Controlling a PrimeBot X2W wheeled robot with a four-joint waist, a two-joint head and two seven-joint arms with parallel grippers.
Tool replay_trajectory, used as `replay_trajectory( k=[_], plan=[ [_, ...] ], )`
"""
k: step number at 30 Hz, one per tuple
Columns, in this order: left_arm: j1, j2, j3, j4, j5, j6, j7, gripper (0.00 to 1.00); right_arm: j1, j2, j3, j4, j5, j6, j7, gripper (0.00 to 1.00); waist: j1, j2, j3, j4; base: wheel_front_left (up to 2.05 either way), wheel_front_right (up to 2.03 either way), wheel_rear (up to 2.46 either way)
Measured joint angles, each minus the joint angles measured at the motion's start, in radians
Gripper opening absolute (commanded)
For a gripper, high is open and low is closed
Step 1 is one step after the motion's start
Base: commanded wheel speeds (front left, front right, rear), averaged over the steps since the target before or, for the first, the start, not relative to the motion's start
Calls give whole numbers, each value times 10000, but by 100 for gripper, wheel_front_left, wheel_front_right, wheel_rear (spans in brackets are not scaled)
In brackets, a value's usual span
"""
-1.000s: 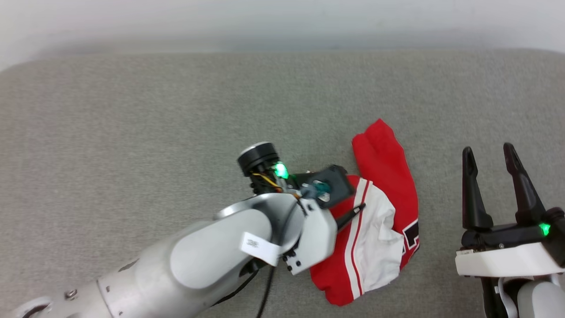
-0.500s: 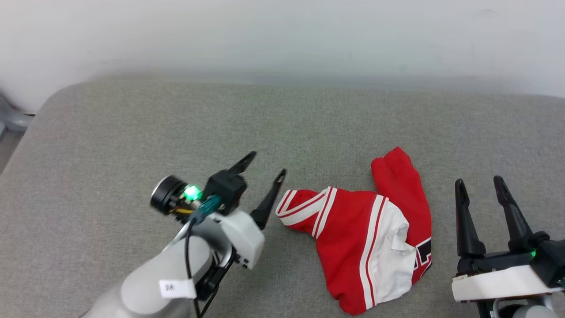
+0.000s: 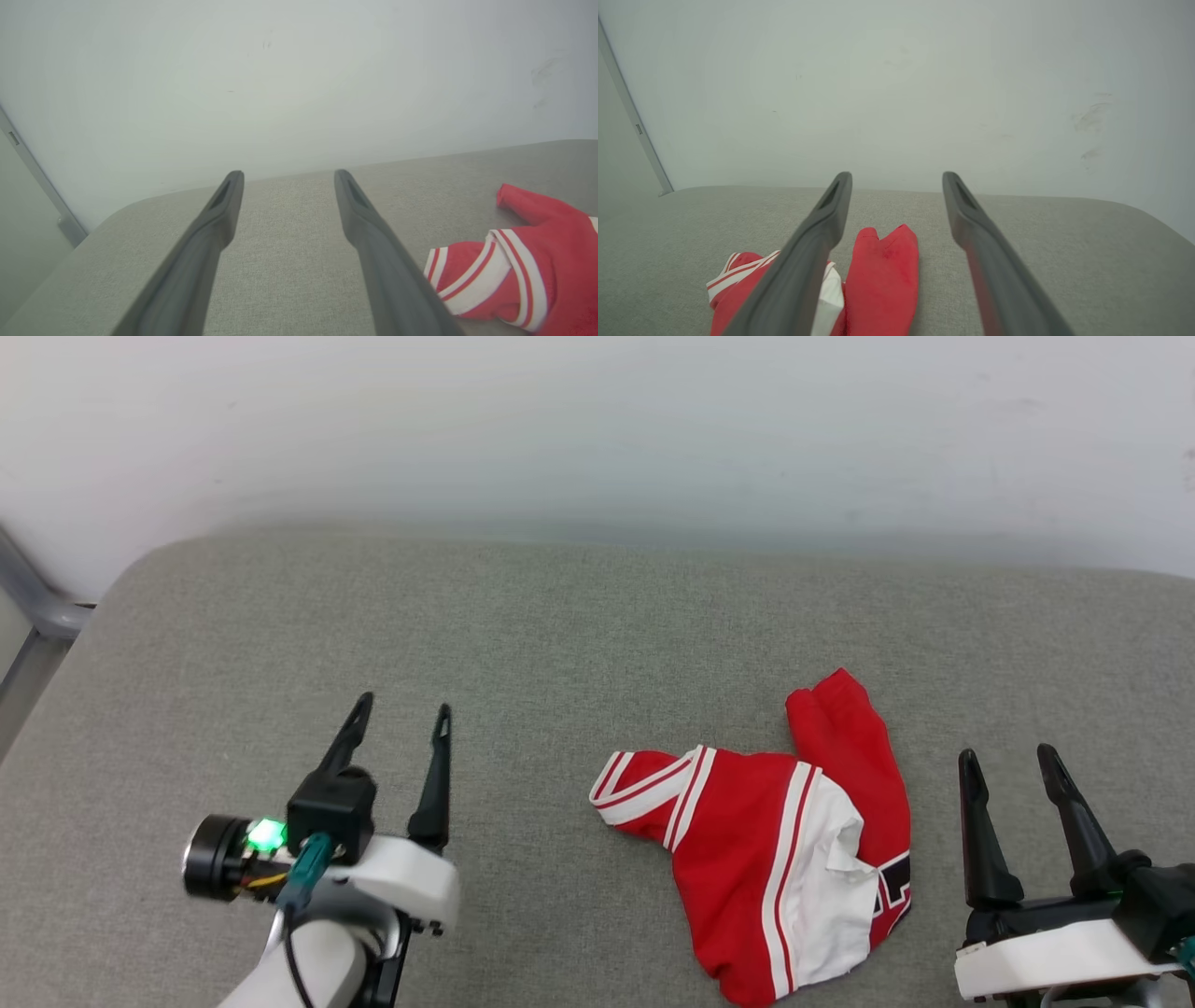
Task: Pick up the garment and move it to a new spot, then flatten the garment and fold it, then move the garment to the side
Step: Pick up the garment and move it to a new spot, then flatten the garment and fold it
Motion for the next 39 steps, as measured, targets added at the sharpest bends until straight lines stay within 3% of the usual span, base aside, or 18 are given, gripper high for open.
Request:
replay_trajectory(
  k=[9, 16, 28, 39],
  plan=[
    [2122, -869, 2326, -729, 1413, -100, 0, 100, 234, -2, -157, 217, 288, 0, 0, 100, 0, 0, -239, -80, 0, 0, 0],
    [3106, -1724, 3545, -1014, 2499, -642, 0, 100, 338, 0, -215, 309, 391, 0, 0, 100, 0, 0, -344, -86, 0, 0, 0],
    [3848, -2734, 4633, -963, 3607, -1810, 0, 100, 592, 0, -240, 441, 537, 0, 0, 100, 0, -1, -468, -105, 0, 0, 0],
    [4058, -3177, 5177, -744, 4153, -2466, 0, 100, 657, 0, -217, 466, 552, 0, 0, 100, 0, 0, -499, -92, 0, 0, 0]
  ],
)
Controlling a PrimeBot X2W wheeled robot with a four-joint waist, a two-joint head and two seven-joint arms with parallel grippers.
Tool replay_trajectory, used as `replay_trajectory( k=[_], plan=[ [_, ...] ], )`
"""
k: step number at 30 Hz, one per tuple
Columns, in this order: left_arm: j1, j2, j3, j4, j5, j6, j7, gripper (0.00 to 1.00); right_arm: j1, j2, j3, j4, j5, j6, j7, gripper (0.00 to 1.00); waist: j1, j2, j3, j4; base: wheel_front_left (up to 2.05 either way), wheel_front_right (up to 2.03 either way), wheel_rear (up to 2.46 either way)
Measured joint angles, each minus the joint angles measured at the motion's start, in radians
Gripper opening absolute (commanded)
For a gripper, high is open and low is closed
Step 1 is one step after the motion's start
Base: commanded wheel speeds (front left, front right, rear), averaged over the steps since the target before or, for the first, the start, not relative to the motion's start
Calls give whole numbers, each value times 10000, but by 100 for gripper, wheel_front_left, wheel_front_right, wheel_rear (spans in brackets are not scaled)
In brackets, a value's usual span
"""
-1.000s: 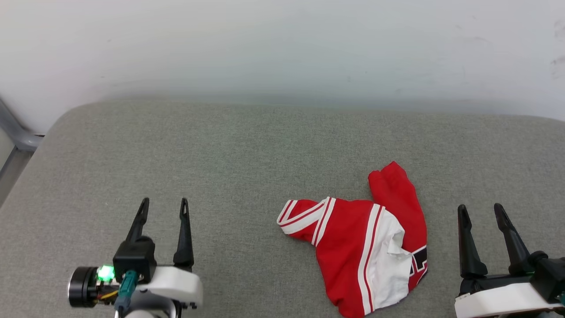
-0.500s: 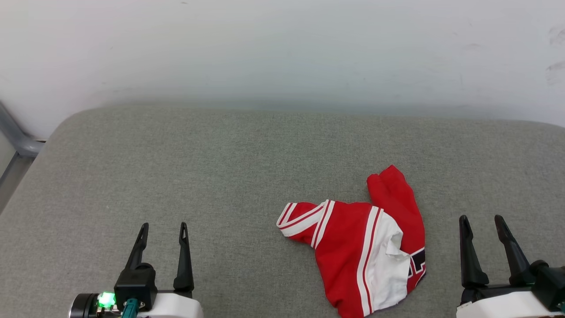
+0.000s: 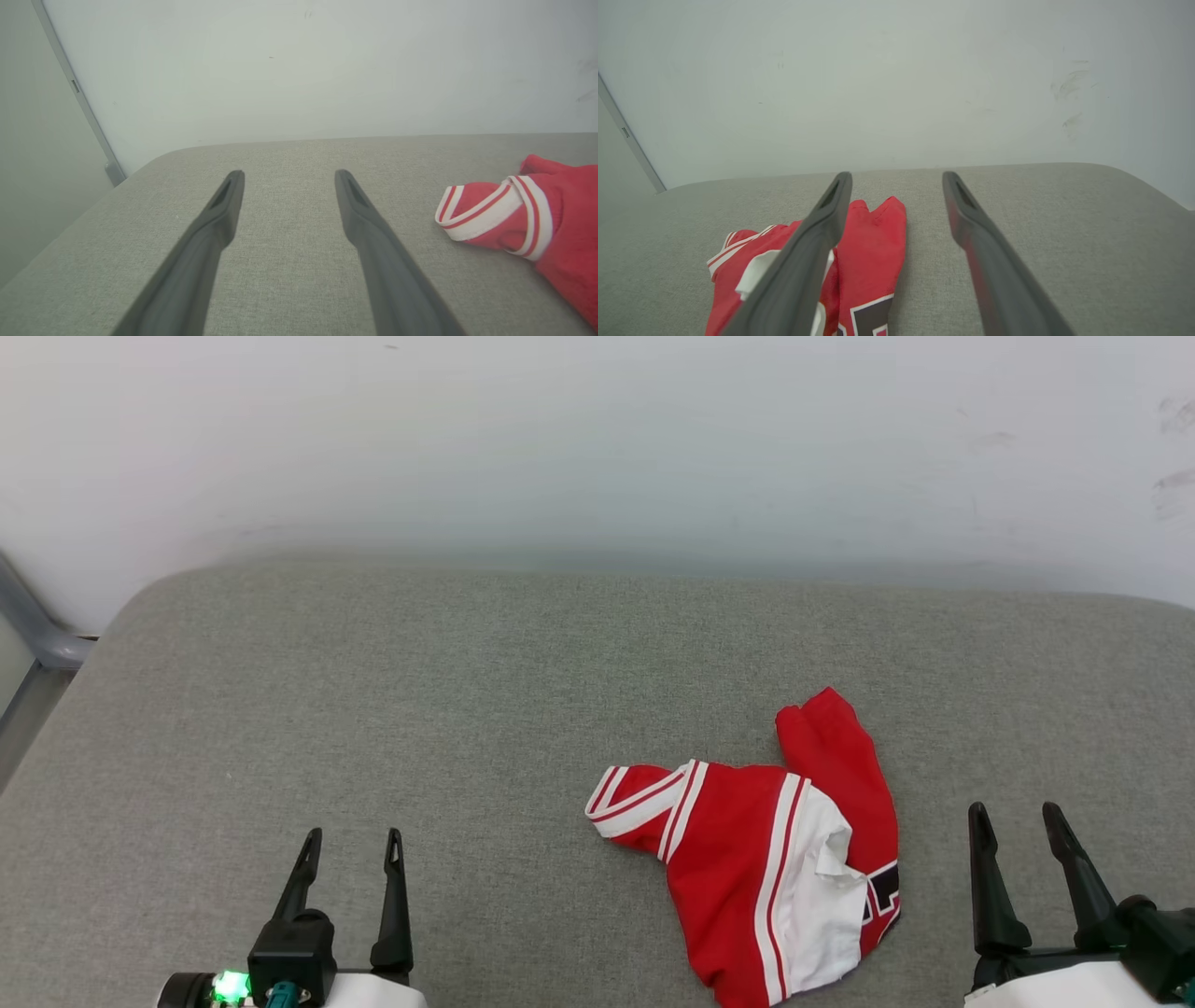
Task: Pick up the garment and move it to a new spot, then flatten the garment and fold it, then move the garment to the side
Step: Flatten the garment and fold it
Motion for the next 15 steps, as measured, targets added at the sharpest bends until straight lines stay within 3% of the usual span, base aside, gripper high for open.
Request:
replay_trajectory(
  k=[15],
  plan=[
    [46, -320, 368, 117, 320, -426, 0, 100, 35, 0, 46, 33, -19, 0, 0, 100, 1, 0, -2, 7, 0, 0, 0]
  ],
)
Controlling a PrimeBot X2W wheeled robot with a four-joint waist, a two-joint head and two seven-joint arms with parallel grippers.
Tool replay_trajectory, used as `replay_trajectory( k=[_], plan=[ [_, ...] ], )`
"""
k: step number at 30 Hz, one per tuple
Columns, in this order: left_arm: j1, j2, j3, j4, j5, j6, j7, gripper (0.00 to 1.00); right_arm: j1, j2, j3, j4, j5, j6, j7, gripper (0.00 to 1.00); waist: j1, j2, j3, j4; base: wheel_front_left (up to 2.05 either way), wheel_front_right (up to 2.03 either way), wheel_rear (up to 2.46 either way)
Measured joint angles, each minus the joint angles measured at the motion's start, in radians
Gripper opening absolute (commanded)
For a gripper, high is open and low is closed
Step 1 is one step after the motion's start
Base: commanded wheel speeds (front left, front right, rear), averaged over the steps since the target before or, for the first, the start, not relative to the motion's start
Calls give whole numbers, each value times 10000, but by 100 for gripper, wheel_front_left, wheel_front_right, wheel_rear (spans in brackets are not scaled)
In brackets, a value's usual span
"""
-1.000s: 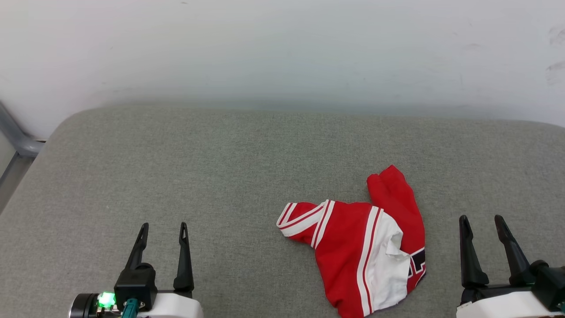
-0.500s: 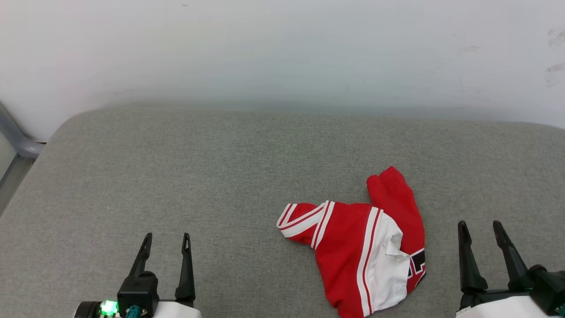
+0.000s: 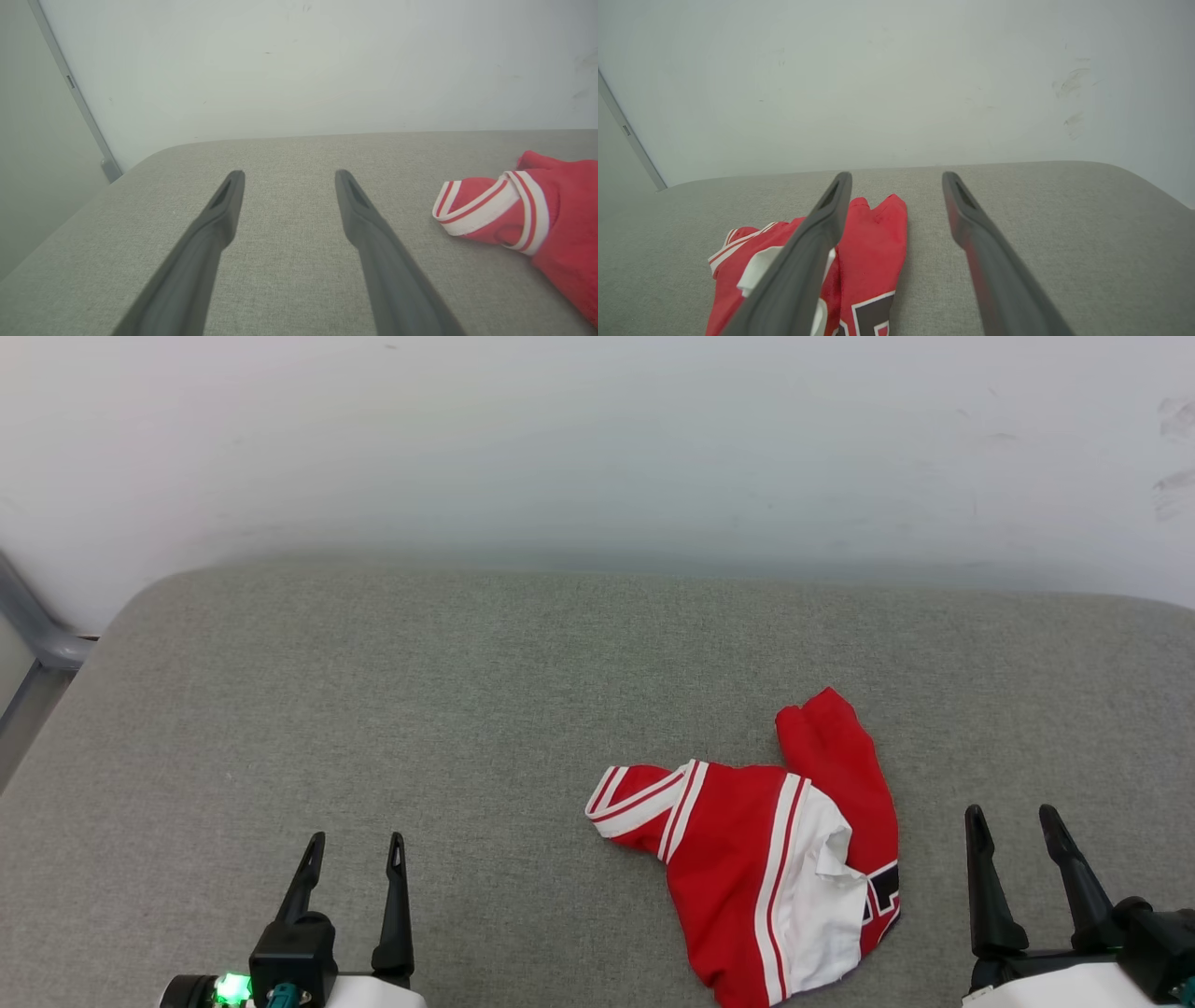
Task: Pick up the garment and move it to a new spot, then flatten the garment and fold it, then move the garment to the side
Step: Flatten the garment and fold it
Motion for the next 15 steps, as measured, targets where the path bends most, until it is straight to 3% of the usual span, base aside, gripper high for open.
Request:
replay_trajectory(
  k=[15],
  plan=[
    [3, -180, 180, 25, 169, -190, 0, 100, 1, 0, -4, -8, -21, 0, 0, 100, 0, 0, -15, 36, 0, 0, 0]
  ],
)
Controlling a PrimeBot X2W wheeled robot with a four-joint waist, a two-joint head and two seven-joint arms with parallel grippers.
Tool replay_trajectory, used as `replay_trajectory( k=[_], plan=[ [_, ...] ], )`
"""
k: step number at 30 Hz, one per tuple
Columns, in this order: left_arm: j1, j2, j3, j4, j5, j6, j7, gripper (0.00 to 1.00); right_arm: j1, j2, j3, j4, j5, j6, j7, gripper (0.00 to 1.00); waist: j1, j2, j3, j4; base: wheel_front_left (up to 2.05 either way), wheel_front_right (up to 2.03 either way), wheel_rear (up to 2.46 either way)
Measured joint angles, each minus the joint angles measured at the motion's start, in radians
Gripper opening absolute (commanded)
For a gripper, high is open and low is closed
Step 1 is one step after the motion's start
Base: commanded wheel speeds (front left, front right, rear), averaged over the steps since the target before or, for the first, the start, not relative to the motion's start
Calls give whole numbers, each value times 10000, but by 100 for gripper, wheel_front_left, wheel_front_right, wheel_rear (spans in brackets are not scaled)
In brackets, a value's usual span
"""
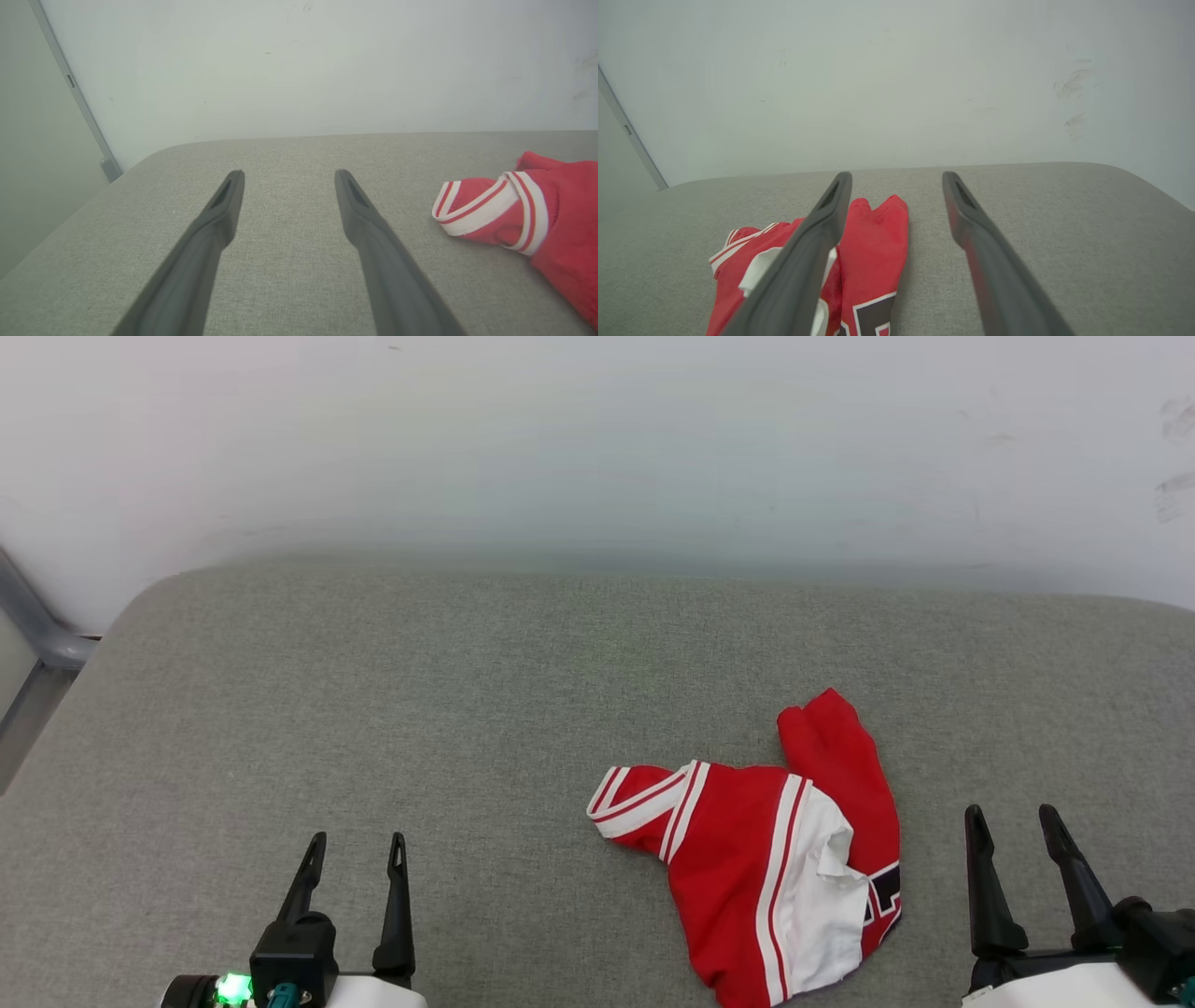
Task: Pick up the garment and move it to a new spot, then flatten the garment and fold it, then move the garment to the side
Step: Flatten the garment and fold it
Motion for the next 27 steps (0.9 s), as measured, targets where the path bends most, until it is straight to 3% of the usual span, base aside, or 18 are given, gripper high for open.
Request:
replay_trajectory(
  k=[15, 21, 27],
  plan=[
    [5, -92, 46, 36, 65, -140, 0, 100, -1493, -10, 794, -1937, -640, 0, -2, 100, 0, -1, -43, 34, 0, 0, 0],
    [6, -138, 38, 73, 75, -205, 0, 100, -2251, -1371, 2029, -1281, -443, 2, 190, 100, 0, 0, -60, 79, 0, 0, 0],
    [40, -190, 8, 88, 75, -228, 0, 100, -2675, -2711, 3313, -1239, 257, 4, 2426, 100, 0, 0, -47, 176, 0, 0, 0]
  ],
)
